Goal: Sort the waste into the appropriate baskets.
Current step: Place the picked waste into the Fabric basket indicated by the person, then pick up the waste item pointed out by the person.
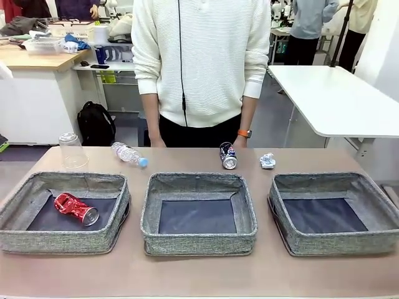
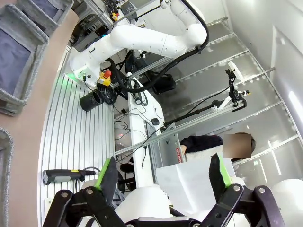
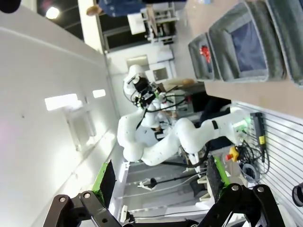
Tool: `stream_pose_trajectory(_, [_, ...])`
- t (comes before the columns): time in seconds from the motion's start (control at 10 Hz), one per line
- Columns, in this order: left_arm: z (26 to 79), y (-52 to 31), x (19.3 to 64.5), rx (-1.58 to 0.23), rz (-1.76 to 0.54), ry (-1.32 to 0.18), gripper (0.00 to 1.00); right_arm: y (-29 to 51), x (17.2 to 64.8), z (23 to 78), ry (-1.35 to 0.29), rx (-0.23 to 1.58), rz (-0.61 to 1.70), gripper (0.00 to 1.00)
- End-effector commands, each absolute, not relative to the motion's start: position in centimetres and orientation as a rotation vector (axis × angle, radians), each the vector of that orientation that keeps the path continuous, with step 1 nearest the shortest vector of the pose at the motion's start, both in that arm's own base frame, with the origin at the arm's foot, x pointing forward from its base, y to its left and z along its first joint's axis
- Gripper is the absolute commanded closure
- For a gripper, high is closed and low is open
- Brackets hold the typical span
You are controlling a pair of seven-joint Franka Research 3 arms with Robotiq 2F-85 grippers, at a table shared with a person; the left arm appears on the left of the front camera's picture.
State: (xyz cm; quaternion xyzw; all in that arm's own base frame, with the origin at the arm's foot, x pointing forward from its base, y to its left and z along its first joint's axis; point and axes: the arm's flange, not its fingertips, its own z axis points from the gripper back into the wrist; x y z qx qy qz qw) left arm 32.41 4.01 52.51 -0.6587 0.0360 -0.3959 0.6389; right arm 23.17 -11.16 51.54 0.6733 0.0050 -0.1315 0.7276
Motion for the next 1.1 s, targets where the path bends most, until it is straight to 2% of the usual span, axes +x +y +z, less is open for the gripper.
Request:
stream_pose_trajectory(0.0, [52.66,3.77,32.38,-1.512,-0.902,0.070,0.00,-11.18,23.47,51.68,-0.007,1.505,-0.265,0.00])
stream_pose_trajectory(1.0, [52.66,3.77,32.38,-1.512,-0.902,0.070,0.00,-11.18,23.47,51.68,-0.007,1.505,-0.265,0.00])
